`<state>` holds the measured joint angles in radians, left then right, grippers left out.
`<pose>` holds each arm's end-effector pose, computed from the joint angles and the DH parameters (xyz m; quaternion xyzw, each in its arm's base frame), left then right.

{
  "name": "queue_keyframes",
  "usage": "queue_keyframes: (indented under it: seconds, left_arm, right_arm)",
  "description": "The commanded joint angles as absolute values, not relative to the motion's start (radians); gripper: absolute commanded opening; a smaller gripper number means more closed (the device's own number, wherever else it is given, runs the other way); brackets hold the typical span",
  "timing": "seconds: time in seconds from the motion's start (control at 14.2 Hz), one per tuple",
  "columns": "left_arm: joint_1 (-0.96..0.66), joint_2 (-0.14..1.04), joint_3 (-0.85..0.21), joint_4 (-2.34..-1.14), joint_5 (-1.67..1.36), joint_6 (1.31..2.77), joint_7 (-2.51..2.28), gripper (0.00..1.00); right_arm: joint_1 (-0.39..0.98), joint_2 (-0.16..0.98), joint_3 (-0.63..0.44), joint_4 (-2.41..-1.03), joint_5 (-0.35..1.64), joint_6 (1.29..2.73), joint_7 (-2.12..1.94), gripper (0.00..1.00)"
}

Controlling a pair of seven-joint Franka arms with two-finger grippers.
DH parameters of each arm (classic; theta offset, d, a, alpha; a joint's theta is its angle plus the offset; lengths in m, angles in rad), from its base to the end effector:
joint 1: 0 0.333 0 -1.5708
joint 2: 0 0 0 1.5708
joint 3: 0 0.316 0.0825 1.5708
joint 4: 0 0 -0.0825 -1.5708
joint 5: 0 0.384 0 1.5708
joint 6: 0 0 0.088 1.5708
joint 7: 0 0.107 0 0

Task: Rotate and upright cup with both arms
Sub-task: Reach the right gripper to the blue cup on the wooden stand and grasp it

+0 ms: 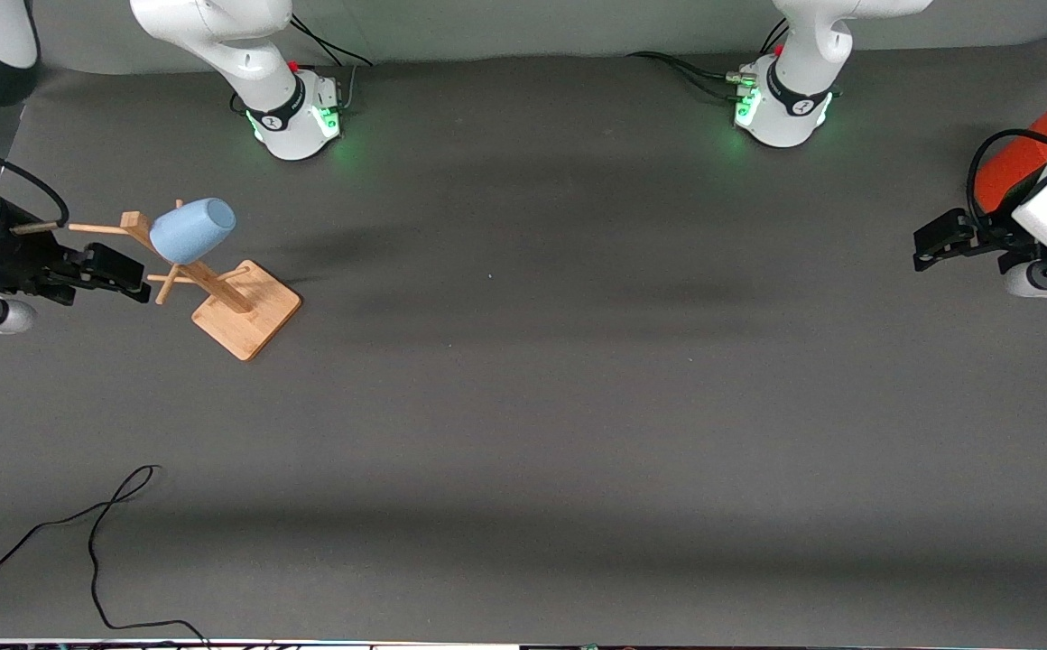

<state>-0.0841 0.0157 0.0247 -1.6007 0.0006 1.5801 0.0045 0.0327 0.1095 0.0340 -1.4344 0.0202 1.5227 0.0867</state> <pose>0.5579 -0.0332 0.6025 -0.9993 0.0319 0.0181 0.0010 0.5825 0.0400 0.6221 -0.9998 0.0097 0.0115 0.0111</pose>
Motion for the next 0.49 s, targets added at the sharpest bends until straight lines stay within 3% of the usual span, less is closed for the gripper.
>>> queue_keyframes:
  seconds: [0.0, 0.28, 0.42]
  left_arm:
    - [-0.087, 0.025, 0.026, -1.578, 0.011, 1.574, 0.017, 1.00]
    - [-0.087, 0.025, 0.026, -1.578, 0.011, 1.574, 0.017, 1.00]
    - [-0.086, 0.025, 0.026, -1.578, 0.011, 1.575, 0.017, 1.00]
  right_arm:
    - [0.011, 0.114, 0.038, -1.414, 0.005, 1.482, 0.063, 1.00]
    - [-0.003, 0.114, 0.037, -1.417, 0.009, 1.474, 0.083, 1.00]
    - [-0.006, 0.095, 0.029, -1.449, 0.024, 1.404, 0.144, 1.00]
